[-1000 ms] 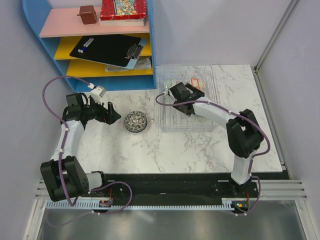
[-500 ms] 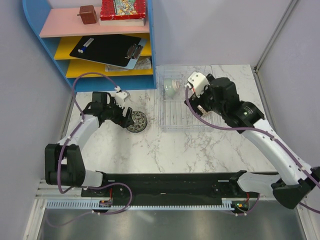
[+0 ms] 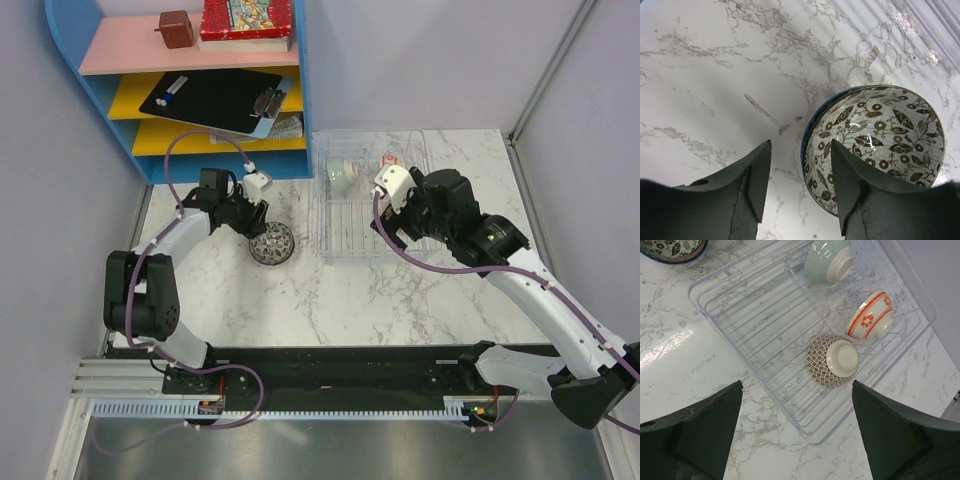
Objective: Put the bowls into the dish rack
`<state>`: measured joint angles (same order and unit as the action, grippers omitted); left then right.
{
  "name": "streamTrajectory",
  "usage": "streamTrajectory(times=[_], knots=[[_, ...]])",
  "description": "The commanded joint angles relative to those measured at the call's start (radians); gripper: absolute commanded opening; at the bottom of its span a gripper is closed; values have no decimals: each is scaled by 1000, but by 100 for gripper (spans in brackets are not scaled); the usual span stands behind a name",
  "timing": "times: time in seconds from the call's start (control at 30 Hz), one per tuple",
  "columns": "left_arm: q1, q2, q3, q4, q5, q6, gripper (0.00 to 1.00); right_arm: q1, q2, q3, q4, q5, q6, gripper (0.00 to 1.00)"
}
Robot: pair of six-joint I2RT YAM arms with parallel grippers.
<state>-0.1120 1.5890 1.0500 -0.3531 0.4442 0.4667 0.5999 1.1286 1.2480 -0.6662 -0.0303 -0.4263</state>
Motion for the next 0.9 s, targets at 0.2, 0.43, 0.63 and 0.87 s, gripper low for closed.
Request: streamTrajectory(times=[0.2, 0.43, 0.63, 0.87], knots=[[-52, 51, 42, 28, -45, 59, 52, -3, -9, -9, 36, -43, 1, 98], [-58, 52, 44, 28, -47, 50, 12, 0, 3, -12, 37, -45, 4, 98], [-58, 29, 36, 23, -55, 44, 2, -2, 14, -15, 42, -45, 9, 98], [-58, -33, 30, 11, -108, 6, 2, -3, 33, -16, 54, -49, 21, 98]])
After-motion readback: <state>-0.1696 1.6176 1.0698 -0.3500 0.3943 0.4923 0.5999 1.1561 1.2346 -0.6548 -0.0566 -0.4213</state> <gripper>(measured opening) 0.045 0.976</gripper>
